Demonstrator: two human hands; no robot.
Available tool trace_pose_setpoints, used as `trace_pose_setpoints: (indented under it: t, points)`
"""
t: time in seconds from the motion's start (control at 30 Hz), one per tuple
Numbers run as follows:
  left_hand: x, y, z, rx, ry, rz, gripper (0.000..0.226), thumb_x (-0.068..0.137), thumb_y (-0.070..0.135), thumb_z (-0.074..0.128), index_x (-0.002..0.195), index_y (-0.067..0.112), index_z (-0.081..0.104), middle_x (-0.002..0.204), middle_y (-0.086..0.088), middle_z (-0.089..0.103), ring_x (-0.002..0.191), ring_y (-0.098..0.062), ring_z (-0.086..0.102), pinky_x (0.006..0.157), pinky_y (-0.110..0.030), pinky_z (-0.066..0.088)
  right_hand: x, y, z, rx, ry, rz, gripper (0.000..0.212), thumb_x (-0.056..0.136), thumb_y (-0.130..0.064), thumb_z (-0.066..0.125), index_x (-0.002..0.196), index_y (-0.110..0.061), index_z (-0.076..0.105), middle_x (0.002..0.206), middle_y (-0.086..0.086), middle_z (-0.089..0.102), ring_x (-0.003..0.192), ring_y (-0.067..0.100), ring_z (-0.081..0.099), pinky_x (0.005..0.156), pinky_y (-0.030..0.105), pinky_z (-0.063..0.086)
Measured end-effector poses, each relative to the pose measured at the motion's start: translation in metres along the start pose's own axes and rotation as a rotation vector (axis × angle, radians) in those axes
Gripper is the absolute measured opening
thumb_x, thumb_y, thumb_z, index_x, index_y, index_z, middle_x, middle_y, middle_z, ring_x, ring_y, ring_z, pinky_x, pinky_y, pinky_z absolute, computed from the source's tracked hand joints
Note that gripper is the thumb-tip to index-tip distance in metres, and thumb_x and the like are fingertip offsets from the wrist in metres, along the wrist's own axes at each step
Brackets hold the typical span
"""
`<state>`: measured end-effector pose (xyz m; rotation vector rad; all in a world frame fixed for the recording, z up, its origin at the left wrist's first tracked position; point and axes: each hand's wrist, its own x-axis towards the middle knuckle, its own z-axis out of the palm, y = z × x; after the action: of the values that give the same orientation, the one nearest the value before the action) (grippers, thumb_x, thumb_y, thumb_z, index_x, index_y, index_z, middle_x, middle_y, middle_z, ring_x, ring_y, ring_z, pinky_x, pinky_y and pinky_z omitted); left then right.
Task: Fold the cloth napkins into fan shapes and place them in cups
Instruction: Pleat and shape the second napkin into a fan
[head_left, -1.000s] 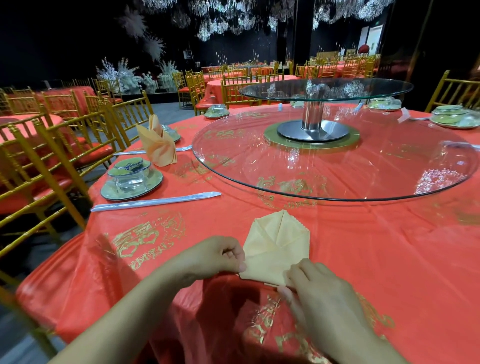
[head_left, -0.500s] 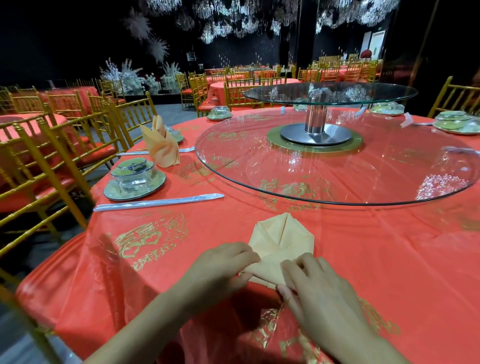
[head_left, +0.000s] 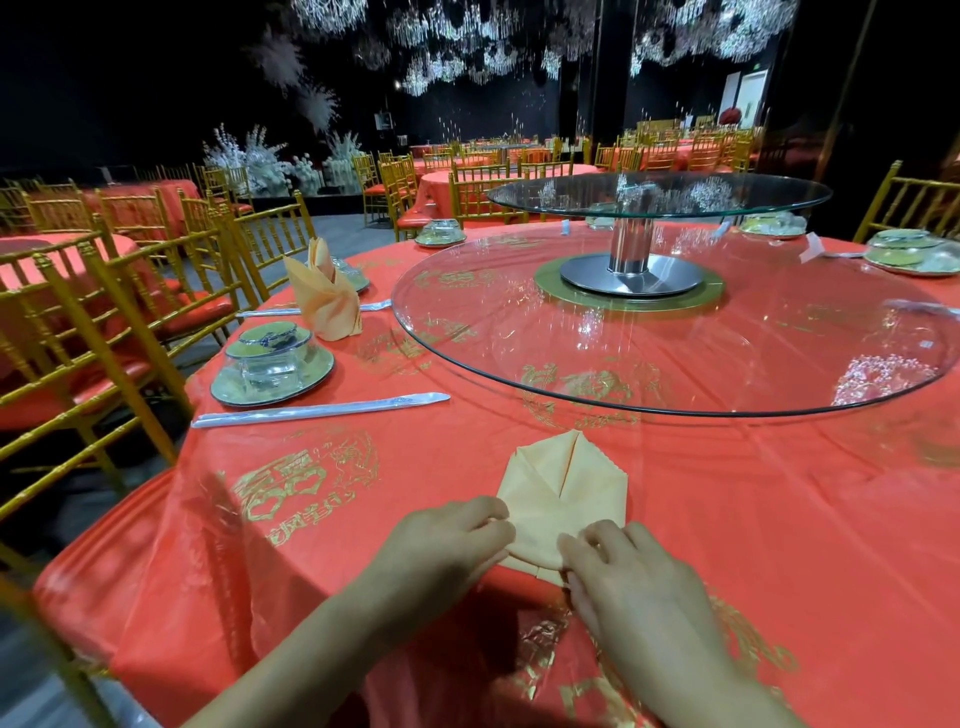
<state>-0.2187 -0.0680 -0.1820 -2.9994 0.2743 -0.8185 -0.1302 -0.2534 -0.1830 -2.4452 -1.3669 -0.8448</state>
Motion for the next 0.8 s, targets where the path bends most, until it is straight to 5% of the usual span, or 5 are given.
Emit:
trace_pose_setpoints:
  t: [0.2, 0.43, 0.63, 0.73, 0.8]
  points:
    - [-0.002, 0.003, 0.003, 0.079, -0.008, 0.032, 0.005, 0.077, 0.02, 0.054, 0.079, 0.016, 0.057, 0.096, -0.001, 0.067, 0.073, -0.019, 0.062, 0.053, -0.024, 0.048, -0.007, 0.006, 0.002, 0.017, 0.031, -0.032, 0.023, 0.076, -0.033, 0.053, 0.084, -0.02, 0.07, 0.071, -0.004, 0.061, 0.056, 0.017, 0.054, 0.031, 0.025, 0.034]
    - [-0.011, 0.023, 0.0, -0.121, -0.11, 0.039, 0.041, 0.098, 0.04, 0.032, 0.117, 0.016, 0.059, 0.119, 0.001, 0.064, 0.112, -0.013, 0.055, 0.095, -0.026, 0.041, -0.01, 0.001, 0.005, 0.028, -0.027, 0.007, 0.044, 0.079, -0.04, 0.036, 0.091, -0.018, 0.072, 0.075, -0.004, 0.063, 0.063, 0.019, 0.055, 0.045, 0.028, 0.044]
    - [-0.018, 0.018, -0.001, -0.187, -0.225, -0.037, 0.048, 0.098, 0.051, 0.022, 0.124, 0.027, 0.055, 0.134, 0.005, 0.056, 0.123, -0.006, 0.047, 0.101, -0.02, 0.039, -0.012, -0.001, 0.002, 0.059, -0.321, 0.05, 0.077, 0.097, -0.045, 0.004, 0.101, -0.009, 0.072, 0.111, 0.008, 0.069, 0.105, 0.021, 0.065, 0.104, 0.03, 0.021]
    - [-0.018, 0.016, 0.003, -0.267, -0.19, -0.084, 0.039, 0.097, 0.051, 0.032, 0.118, 0.03, 0.055, 0.13, 0.0, 0.059, 0.121, -0.012, 0.053, 0.094, -0.026, 0.047, -0.011, -0.002, 0.002, 0.105, -0.448, 0.025, 0.079, 0.097, -0.048, 0.003, 0.102, -0.01, 0.072, 0.111, 0.007, 0.069, 0.102, 0.017, 0.067, 0.104, 0.026, 0.015]
    - [0.003, 0.017, -0.004, -0.366, -0.089, -0.267, 0.025, 0.087, 0.046, 0.056, 0.091, 0.022, 0.062, 0.098, 0.007, 0.073, 0.103, -0.019, 0.064, 0.081, -0.028, 0.054, -0.01, 0.001, 0.0, 0.116, -0.434, 0.052, 0.078, 0.097, -0.045, 0.002, 0.094, -0.016, 0.075, 0.103, 0.002, 0.072, 0.095, 0.012, 0.069, 0.1, 0.025, 0.028]
